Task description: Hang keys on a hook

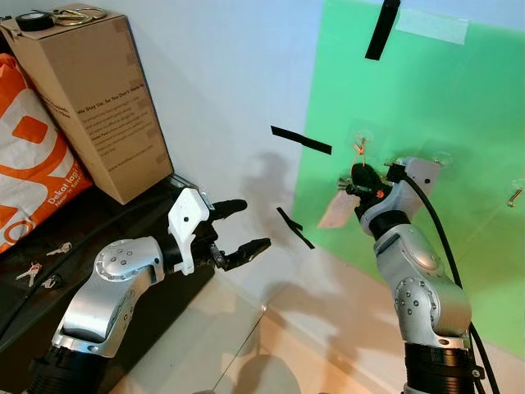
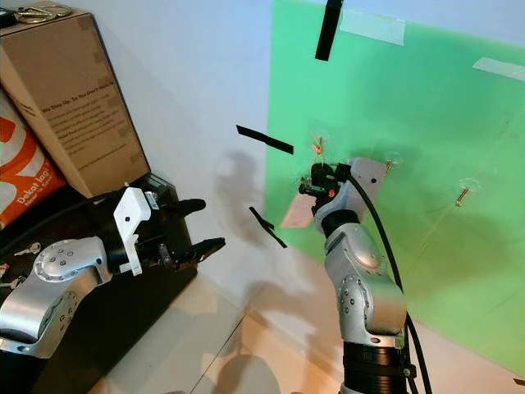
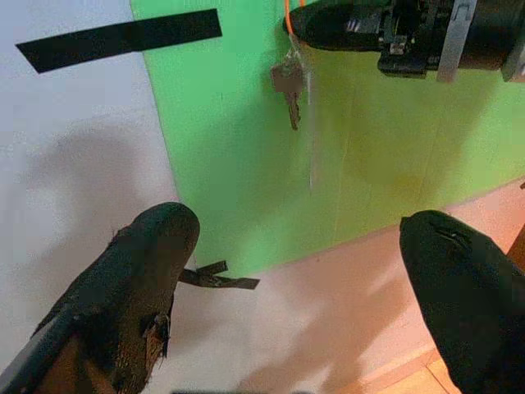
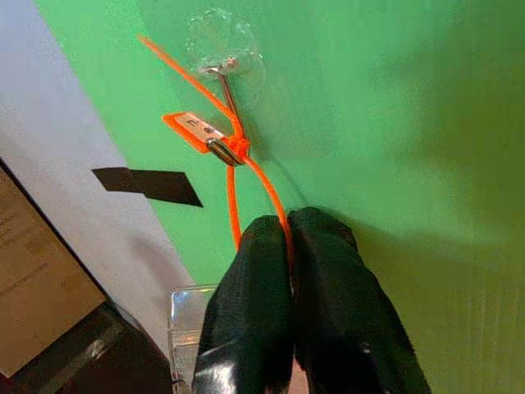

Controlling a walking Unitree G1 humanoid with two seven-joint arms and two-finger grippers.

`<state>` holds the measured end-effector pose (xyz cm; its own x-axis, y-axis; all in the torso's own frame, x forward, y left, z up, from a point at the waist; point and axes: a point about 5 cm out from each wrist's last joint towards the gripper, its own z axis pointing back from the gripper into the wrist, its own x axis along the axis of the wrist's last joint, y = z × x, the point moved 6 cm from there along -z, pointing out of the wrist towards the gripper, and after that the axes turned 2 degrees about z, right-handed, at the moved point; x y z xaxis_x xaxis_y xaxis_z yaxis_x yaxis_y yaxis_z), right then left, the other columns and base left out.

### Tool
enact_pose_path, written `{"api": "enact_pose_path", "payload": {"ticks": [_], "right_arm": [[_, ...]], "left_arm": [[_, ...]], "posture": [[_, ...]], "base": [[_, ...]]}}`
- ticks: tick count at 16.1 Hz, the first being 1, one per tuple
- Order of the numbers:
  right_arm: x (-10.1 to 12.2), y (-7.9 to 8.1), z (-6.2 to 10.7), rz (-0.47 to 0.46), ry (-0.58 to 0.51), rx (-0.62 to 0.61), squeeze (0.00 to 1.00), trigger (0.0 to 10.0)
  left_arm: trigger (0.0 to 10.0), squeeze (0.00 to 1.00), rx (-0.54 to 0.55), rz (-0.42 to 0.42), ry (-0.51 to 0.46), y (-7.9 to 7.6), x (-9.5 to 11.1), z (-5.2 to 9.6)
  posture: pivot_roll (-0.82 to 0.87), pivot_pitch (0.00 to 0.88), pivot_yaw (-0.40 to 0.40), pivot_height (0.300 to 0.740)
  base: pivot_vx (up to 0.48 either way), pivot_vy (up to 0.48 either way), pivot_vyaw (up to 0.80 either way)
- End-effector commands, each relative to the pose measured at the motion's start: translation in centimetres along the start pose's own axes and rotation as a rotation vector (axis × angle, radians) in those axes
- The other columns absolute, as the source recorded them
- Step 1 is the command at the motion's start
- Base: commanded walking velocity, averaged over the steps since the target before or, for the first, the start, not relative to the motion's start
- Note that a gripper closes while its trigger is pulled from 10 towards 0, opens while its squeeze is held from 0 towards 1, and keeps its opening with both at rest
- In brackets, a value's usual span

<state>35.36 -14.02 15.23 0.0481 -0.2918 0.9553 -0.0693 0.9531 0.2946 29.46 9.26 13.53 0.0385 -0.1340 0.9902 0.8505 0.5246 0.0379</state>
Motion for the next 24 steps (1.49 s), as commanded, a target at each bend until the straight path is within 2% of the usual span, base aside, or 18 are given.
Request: {"api": "enact_pose_path", "payload": {"ticks": [1,6,7,10,15,16,17,18,19,22,24], "right_arm": [[0.0,-0.6,-0.1,0.0,-0.006,-0.018,1.0,10.0],[0.5,-0.9,0.0,0.031,-0.042,-0.037,1.0,10.0],[0.5,-1.0,0.1,0.08,-0.046,-0.045,1.0,10.0],[-0.4,-1.2,0.1,0.15,-0.005,-0.057,1.0,10.0],[-0.3,-1.8,0.0,0.173,0.001,-0.103,1.0,10.0],[0.0,-2.2,-0.1,0.178,-0.008,-0.129,0.8,10.0],[0.5,-2.6,-0.1,0.179,-0.025,-0.156,0.52,10.0],[0.8,-2.8,-0.1,0.196,-0.038,-0.167,0.05,10.0],[1.0,-2.8,-0.1,0.234,-0.038,-0.172,0.0,10.0],[0.7,-3.4,-0.2,0.325,0.018,-0.224,0.0,10.0],[1.5,-3.7,-0.2,0.301,-0.004,-0.248,0.0,10.0]], "left_arm": [[10.0,0.04,-0.01,-0.021,-0.025,0.0,1.1,-0.1],[10.0,0.04,-0.008,-0.019,-0.029,0.1,1.1,-0.1],[10.0,0.04,-0.006,-0.018,-0.03,0.1,1.1,-0.2],[10.0,0.04,-0.004,-0.019,-0.029,0.1,1.1,-0.2],[10.0,0.04,-0.002,-0.024,-0.026,0.1,1.1,-0.3],[10.0,0.04,0.0,-0.025,-0.026,0.1,1.1,-0.3],[10.0,0.04,0.002,-0.027,-0.025,0.2,1.1,-0.3],[10.0,0.04,0.005,-0.029,-0.023,0.2,1.1,-0.3],[10.0,0.04,0.007,-0.031,-0.021,0.3,1.0,-0.3],[10.0,0.04,0.007,-0.034,-0.015,0.3,1.0,-0.3],[10.0,0.04,0.007,-0.035,-0.012,0.3,0.9,-0.3]], "posture": [[-0.01,0.0,0.035,0.74],[-0.01,0.0,0.034,0.74],[-0.01,0.0,0.033,0.74],[-0.01,0.0,0.032,0.74],[-0.01,0.0,0.031,0.74],[-0.01,0.0,0.03,0.74],[-0.01,0.0,0.03,0.74],[-0.01,0.0,0.03,0.74],[-0.01,0.0,0.03,0.74],[-0.01,0.0,0.033,0.74],[-0.01,0.0,0.035,0.74]], "base": [[0.0,0.0,0.0],[0.0,0.0,0.0],[0.0,0.0,0.0],[0.0,0.0,0.0],[0.0,0.0,0.0],[0.0,0.0,0.0],[0.0,0.0,0.0],[0.0,0.0,0.0],[0.0,0.0,0.0],[0.0,0.0,0.0],[0.0,0.0,0.0]]}}
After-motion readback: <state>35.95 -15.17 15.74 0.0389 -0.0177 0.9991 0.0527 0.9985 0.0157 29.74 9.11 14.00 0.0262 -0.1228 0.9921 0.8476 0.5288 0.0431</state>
